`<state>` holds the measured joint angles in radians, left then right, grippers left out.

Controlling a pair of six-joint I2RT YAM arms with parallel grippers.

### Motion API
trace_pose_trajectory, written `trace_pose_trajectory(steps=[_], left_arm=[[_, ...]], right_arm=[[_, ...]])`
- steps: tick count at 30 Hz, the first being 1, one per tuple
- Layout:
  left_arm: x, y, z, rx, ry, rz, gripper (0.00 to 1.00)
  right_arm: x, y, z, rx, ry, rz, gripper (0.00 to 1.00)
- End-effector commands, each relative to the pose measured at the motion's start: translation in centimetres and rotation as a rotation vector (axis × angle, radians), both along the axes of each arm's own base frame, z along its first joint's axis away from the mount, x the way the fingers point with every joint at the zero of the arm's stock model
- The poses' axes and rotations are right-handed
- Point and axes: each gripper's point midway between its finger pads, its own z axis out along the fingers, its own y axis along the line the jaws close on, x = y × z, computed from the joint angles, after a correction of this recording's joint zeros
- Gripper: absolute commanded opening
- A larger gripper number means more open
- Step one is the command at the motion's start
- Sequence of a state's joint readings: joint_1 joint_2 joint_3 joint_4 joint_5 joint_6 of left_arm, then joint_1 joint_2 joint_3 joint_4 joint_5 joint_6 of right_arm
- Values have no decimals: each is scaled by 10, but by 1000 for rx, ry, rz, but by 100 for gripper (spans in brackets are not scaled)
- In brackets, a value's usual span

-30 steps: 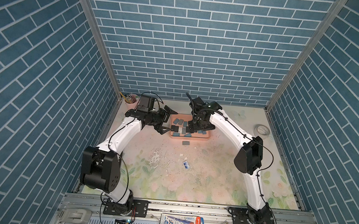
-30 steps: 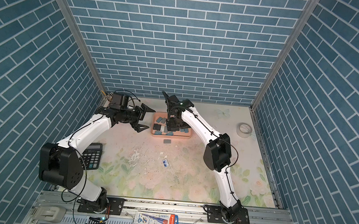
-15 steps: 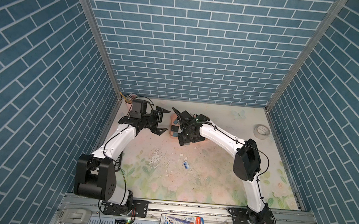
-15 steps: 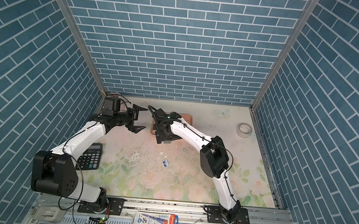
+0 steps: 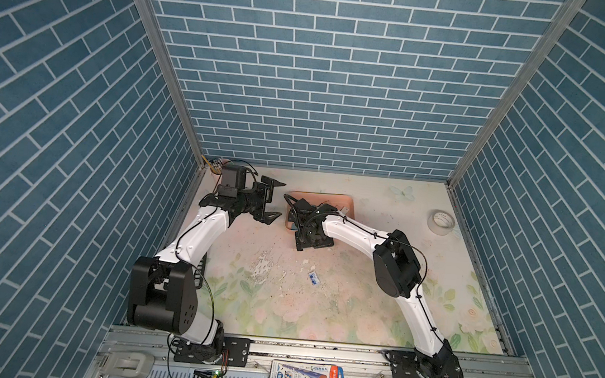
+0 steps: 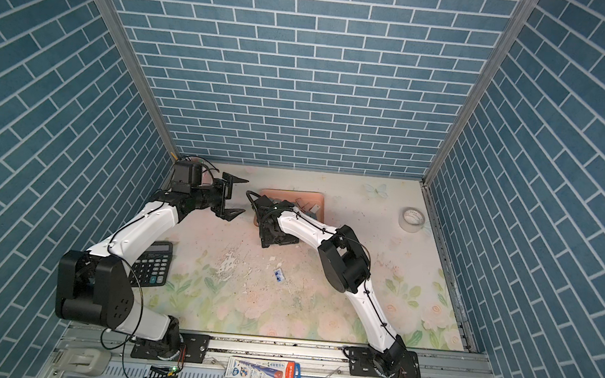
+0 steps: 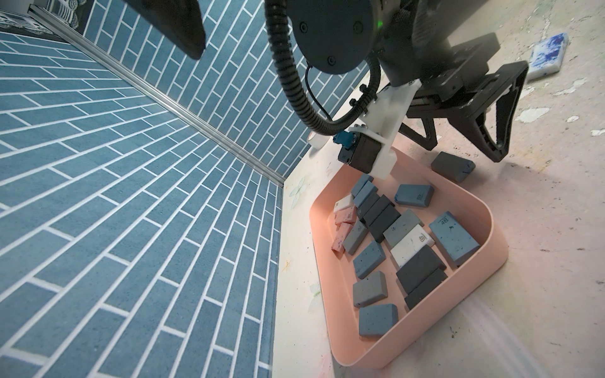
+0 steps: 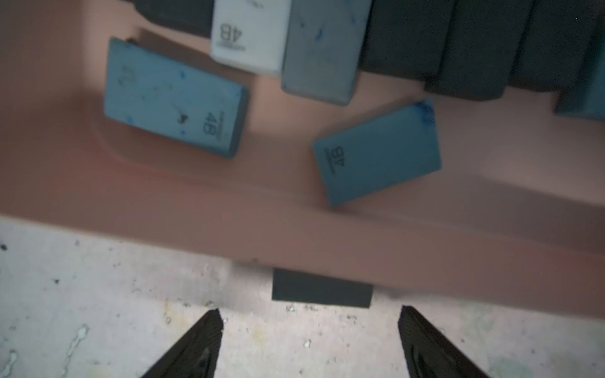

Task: Put the eraser in the storage box
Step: Pick up the eraser from the center of the board.

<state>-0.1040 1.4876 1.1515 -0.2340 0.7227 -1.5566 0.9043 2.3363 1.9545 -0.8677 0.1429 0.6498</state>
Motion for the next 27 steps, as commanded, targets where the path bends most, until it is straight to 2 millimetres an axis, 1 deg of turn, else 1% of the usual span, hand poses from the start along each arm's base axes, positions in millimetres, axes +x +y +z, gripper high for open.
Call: trace_pose_trajectory(steps=[1,4,15,17,21,23,25,27], left_arm=[[0,2,-3,10,7,-1,100],[2,2,-1,15,3,-7,100],[3,2,-6,23,12,-13,100],[3,2,-6,25,10,-13,100],[3,2,-7,27,12,-11,100],[4,3,-6,27,11,-10,100],[5,2,-4,30,3,-12,100],[7,3,1,46,-10,-20,100]], right_arm=[[13,0,-8,24,-1,-93,81],[17,1,-9,25,0,-99,74],[15,-4,-13,-5,16,-103,50],[15,-6,-11,-14,12,-105,49],[12,-13,-7,-29,6,-106,45],[11,-16,-3,-38,1,-100,44],[12,-17,7,-46,-22,-79,43],[14,-18,23,-39,-47,-60,43]])
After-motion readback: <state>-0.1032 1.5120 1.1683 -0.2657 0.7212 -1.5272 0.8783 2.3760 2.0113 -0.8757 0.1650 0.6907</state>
